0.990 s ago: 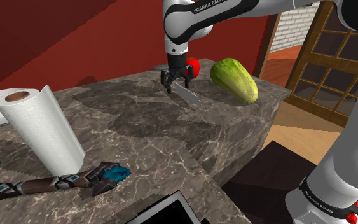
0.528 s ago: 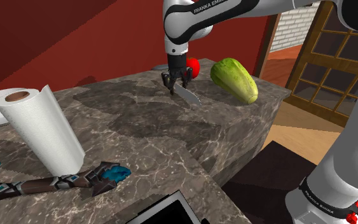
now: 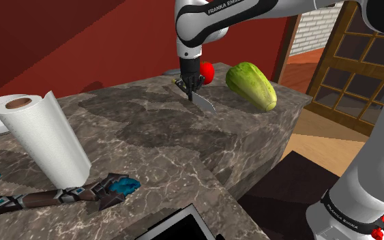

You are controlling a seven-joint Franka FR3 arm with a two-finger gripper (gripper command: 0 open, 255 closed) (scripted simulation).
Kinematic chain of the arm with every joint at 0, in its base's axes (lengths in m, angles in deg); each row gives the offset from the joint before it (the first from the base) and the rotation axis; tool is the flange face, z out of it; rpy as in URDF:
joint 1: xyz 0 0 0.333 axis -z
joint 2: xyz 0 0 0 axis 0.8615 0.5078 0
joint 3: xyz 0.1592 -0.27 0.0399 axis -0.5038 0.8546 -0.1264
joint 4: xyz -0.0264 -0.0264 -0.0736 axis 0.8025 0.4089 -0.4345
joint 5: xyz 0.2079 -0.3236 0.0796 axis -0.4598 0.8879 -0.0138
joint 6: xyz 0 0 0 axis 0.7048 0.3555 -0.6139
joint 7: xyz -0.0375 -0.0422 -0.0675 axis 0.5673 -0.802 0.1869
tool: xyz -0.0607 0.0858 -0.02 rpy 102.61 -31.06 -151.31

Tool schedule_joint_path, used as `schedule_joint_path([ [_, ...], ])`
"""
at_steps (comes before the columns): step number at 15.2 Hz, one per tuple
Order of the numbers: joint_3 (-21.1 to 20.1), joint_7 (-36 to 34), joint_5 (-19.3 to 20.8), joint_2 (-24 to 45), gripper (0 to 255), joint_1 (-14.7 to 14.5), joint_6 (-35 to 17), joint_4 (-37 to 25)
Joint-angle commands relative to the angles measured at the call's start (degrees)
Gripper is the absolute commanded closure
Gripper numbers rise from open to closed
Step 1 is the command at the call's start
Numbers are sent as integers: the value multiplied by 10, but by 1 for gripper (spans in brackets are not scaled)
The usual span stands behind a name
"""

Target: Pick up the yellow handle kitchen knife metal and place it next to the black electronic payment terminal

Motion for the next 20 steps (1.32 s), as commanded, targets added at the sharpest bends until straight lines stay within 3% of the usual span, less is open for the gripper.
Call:
schedule_joint_path([
  [1,0,0,0,0,255,0,0,1],
  [20,-2,-1,-2,-6,255,-2,145,-138],
])
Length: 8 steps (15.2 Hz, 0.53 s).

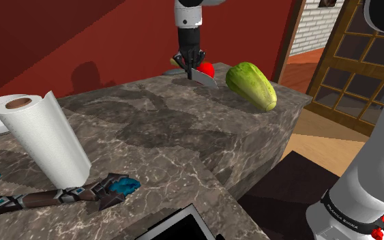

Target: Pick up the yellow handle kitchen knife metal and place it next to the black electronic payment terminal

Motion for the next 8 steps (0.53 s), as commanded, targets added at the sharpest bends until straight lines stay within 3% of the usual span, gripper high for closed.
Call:
schedule_joint_path([
  [1,0,0,0,0,255,0,15,-15],
  [4,0,0,1,3,255,-1,35,-38],
  [8,-16,-32,-14,-62,255,-17,15,45],
])
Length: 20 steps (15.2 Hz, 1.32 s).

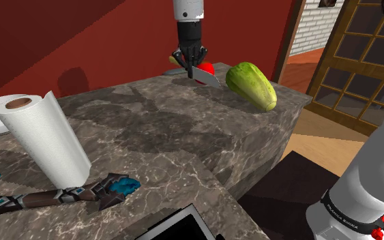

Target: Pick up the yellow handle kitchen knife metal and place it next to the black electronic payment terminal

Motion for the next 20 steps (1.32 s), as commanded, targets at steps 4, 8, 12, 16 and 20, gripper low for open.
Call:
schedule_joint_path([
  [4,-22,-41,-19,-70,255,-22,-12,79],
  [8,-42,-78,-37,-120,255,-41,-20,133],
  [12,-65,-117,-56,-162,255,-62,-23,174],
  [16,-91,-158,-76,-197,255,-84,-24,204],
  [20,-120,-204,-96,-224,255,-106,-23,224],
])
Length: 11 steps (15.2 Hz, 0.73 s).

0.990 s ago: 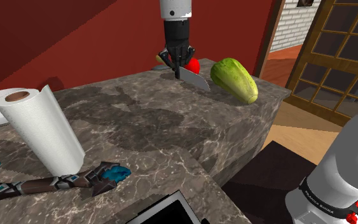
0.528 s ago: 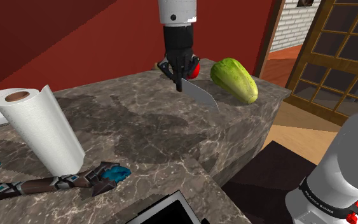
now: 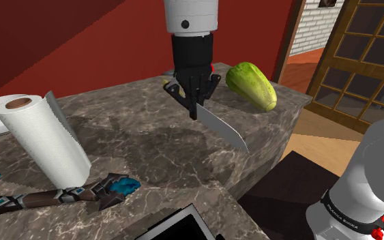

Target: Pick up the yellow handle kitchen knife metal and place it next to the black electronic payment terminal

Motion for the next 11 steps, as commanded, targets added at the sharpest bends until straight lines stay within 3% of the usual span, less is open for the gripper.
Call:
schedule_joint_path([
  [1,-16,-25,-10,-11,255,-11,1,6],
  [7,-64,-95,-36,-30,255,-41,2,13],
  [11,-67,-92,-39,-32,255,-42,-28,45],
])
